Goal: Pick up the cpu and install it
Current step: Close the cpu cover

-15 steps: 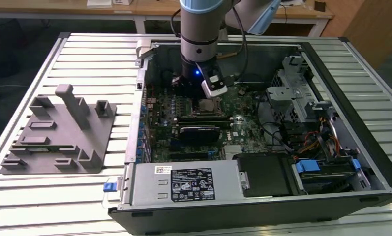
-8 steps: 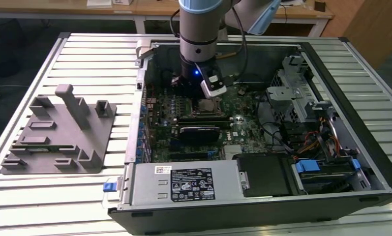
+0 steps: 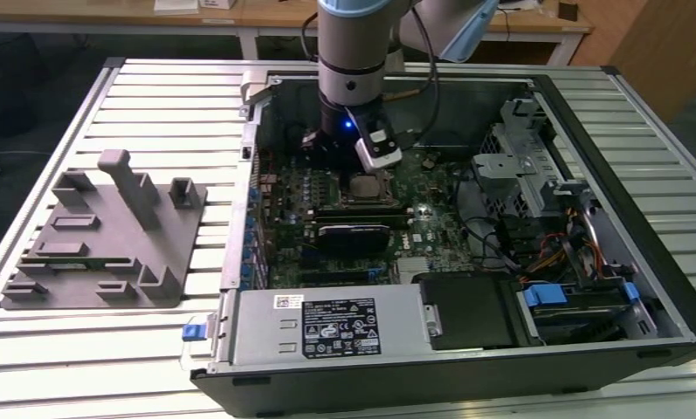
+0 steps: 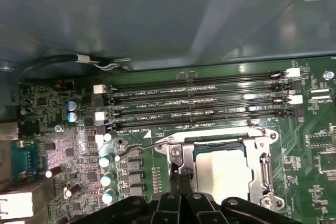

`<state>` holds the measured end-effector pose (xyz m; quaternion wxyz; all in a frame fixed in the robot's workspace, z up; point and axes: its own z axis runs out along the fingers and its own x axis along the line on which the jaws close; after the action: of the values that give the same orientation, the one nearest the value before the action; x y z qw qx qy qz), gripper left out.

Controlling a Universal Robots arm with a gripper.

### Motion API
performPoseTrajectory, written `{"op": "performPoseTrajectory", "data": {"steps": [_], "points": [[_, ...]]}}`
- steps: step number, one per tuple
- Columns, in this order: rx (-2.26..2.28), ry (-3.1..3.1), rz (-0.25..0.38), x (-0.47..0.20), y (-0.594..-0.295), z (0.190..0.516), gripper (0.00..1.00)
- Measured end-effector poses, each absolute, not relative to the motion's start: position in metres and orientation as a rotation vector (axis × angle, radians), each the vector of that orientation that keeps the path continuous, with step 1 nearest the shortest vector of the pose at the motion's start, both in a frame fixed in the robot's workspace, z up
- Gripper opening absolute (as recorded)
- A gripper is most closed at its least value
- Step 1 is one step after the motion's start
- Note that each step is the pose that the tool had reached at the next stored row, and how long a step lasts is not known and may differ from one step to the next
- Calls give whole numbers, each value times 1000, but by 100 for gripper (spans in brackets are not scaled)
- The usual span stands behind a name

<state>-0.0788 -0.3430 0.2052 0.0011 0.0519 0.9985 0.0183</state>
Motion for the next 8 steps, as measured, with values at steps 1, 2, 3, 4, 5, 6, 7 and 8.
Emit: {"op": "performPoseTrajectory", "data": {"steps": [1,2,3,4,5,6,7,8], "points": [[163,3135,57,-79,-343,207,11],[163,3135,58,-79,-343,210,11],[163,3135,57,-79,-343,212,11],[163,3135,57,-79,-343,215,11],[163,3135,57,-79,-343,216,11],[163,3135,58,-79,-343,216,11],[163,3135,58,-79,-343,216,11],[163,3135,58,-79,-343,216,11]]}}
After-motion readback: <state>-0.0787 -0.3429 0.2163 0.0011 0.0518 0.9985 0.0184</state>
